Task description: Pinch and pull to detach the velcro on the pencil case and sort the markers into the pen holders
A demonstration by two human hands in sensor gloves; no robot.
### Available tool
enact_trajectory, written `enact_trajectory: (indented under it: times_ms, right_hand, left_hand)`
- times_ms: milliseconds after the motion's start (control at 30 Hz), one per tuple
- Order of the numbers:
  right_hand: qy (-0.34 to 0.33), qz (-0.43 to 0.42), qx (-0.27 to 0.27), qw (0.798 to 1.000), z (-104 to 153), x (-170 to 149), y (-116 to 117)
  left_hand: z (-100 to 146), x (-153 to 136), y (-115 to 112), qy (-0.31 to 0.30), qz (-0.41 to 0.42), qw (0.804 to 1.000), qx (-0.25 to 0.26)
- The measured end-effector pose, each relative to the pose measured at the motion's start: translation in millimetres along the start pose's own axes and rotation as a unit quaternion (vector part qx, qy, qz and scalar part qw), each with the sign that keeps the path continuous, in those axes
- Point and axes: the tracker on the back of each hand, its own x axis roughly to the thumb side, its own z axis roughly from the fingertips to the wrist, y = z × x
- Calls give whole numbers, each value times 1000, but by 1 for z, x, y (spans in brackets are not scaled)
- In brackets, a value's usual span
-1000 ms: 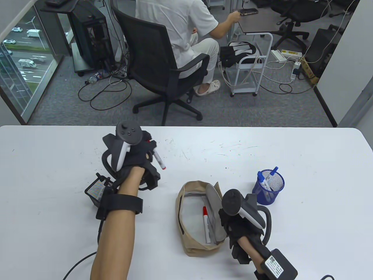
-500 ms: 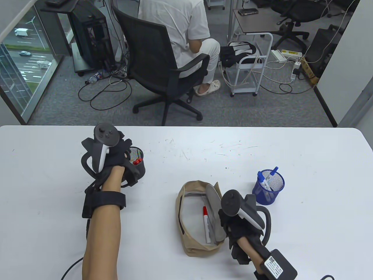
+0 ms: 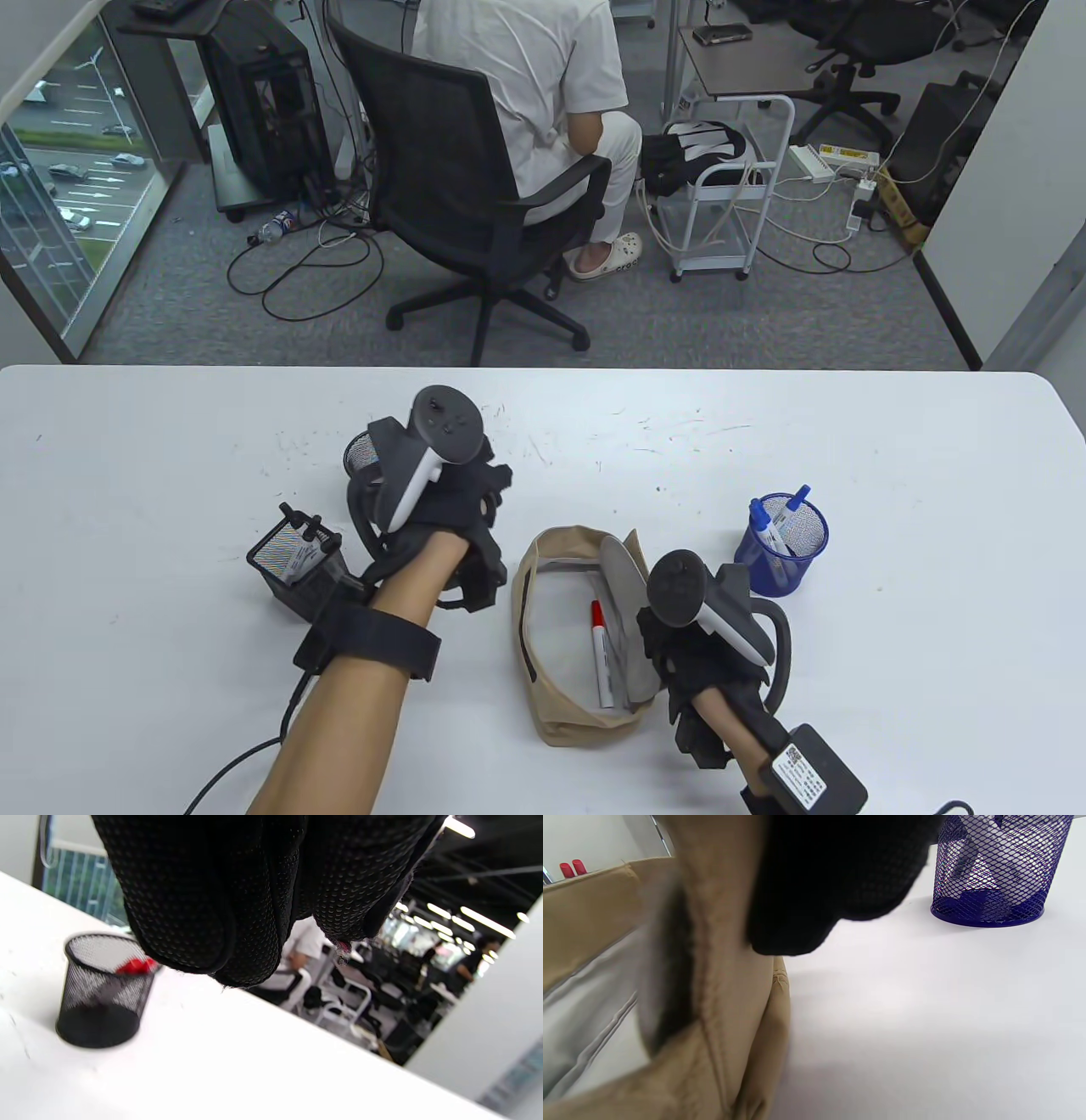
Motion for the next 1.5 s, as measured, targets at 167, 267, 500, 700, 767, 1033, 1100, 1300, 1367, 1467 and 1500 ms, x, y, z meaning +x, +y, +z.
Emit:
enact_trajectory:
  times_ms: [167, 267, 500, 700, 767, 1033, 1100, 1300, 1367, 1467, 1500]
  right_hand:
    - [0, -4, 2, 1000, 0, -1, -1]
    - [-1, -6, 4, 1000, -1, -2, -1]
    - [-2, -11, 8, 1000, -1, -3, -2]
    - [-3, -12, 11, 1000, -2, -4, -3]
    - [-3, -13, 12, 1000, -2, -5, -3]
    - [-3, -16, 15, 1000, -2, -5, -3]
    - [-3, -16, 15, 1000, -2, -5, -4]
    - [-1, -17, 14, 1000, -2, -6, -4]
    - [1, -17, 14, 1000, -3, -6, -4]
    - [3, -26, 19, 999, -4, -10, -5]
    - [4, -28, 20, 999, -5, -10, -5]
  left_hand:
    - [19, 25, -41, -10, -5, 997, -72]
    - [22, 33, -63, 5, -7, 993, -115]
    - [12, 41, -110, 45, -46, 979, -195]
    - [-7, 37, -152, 84, -80, 962, -247]
    - [-14, 36, -167, 96, -93, 956, -260]
    - [-29, 53, -210, 123, -234, 936, -233]
    - [-29, 58, -216, 124, -271, 929, -219]
    - [-31, 51, -208, 108, -190, 940, -264]
    - [-31, 48, -187, 89, -130, 953, -259]
    - [-37, 41, -128, 51, -45, 973, -221]
    - [-40, 38, -110, 45, -19, 978, -205]
